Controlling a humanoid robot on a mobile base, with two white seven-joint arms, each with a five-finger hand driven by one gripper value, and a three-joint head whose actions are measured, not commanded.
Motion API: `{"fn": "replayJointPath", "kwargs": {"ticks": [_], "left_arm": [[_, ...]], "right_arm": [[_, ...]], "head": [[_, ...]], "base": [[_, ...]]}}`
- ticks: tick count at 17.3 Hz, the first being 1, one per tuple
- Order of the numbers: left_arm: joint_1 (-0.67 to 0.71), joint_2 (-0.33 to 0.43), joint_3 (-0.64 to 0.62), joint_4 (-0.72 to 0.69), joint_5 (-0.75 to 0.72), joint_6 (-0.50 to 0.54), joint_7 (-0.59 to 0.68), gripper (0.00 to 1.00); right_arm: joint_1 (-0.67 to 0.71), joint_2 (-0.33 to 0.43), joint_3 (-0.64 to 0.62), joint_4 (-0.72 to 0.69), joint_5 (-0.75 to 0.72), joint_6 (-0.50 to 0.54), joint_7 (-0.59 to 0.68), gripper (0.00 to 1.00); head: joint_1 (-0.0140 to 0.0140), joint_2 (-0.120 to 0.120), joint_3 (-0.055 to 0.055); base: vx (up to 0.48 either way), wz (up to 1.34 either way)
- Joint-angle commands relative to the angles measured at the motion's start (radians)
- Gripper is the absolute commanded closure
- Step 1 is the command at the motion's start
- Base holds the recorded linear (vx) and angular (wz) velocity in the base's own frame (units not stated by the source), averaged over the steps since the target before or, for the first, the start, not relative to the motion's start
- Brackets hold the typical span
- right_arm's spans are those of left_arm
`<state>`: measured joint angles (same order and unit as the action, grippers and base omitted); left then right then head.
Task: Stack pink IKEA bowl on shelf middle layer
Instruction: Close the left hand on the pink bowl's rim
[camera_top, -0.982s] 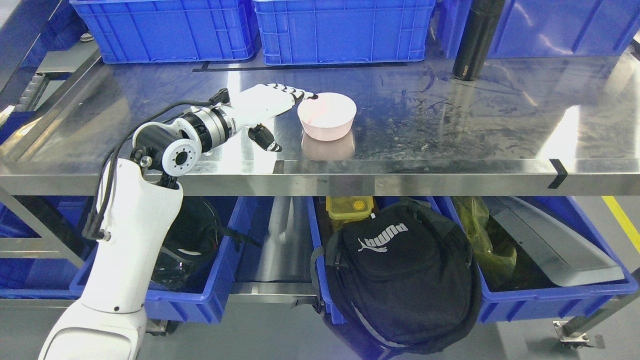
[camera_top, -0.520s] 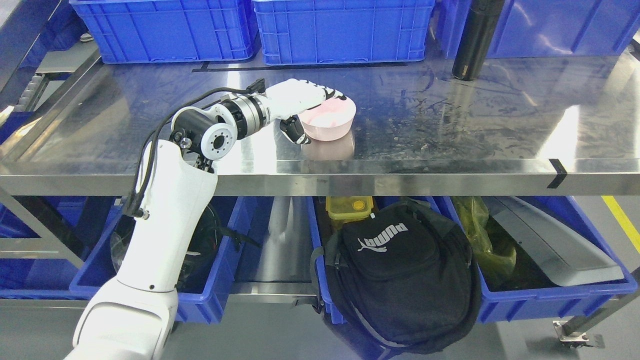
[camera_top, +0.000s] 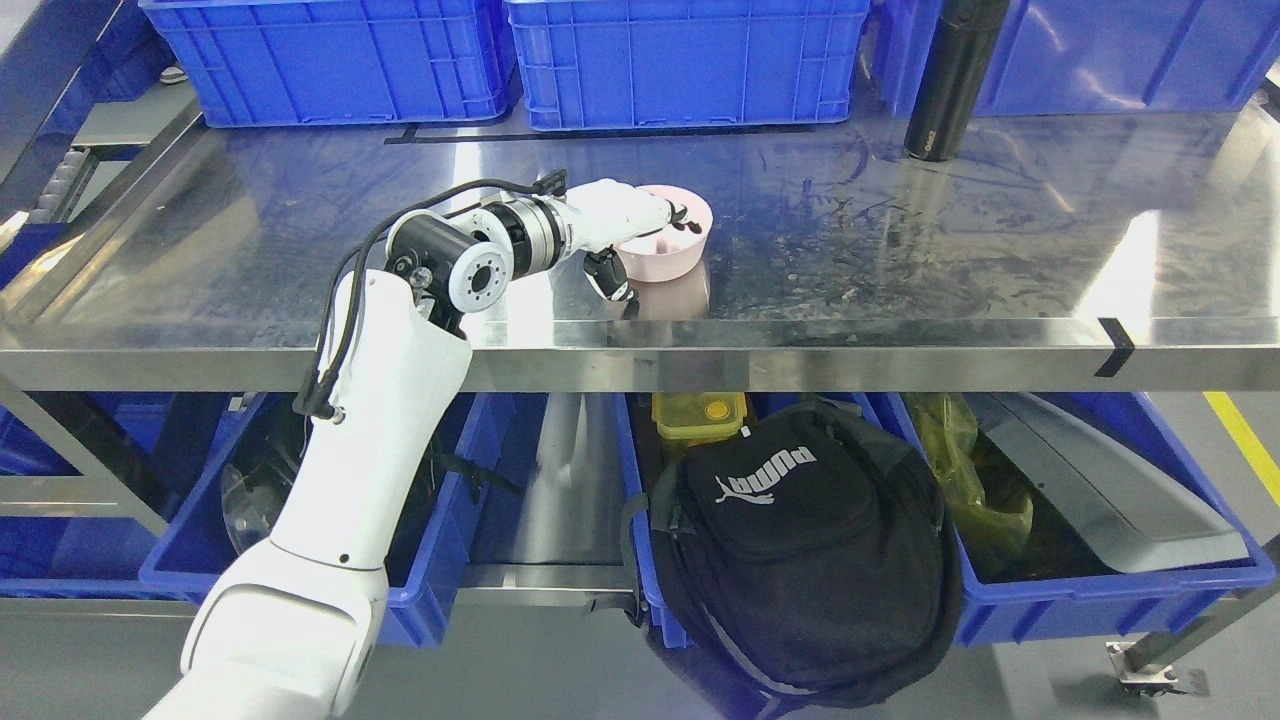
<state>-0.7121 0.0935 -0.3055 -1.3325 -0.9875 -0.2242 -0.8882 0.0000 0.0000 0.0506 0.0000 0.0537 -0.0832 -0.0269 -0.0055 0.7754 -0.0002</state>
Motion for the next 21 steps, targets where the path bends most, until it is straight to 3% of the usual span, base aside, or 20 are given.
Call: {"fn": "replayJointPath", "kwargs": {"ticks": [1,12,16,21], "left_arm": [[-0.041,-0.064,-0.009,0.134,-0.026,-0.004,-0.002,0.29],[-0.049,-0.064,0.023,0.182,-0.026,-0.02,-0.031,0.57],[-0.046,-0.07,0.121,0.18,-0.02,-0.121,-0.069,0.86],[-0.049,-0.076,0.242,0.133,-0.01,-0.208,-0.075,0.96]], "right_arm": [[0.023,-0.017,0.0,-0.017,0.0,0.0,0.001,0.0],[0.023,-0.017,0.0,-0.017,0.0,0.0,0.001,0.0],[0.023,-0.017,0.0,-0.017,0.0,0.0,0.001,0.0],[0.023,-0.017,0.0,-0.017,0.0,0.0,0.001,0.0]], "head": [[0.0,0.0,0.0],[0.0,0.0,0.0],[0.0,0.0,0.0],[0.0,0.0,0.0]], "base": [[0.0,0.0],[0.0,0.0],[0.0,0.0],[0.0,0.0]]}}
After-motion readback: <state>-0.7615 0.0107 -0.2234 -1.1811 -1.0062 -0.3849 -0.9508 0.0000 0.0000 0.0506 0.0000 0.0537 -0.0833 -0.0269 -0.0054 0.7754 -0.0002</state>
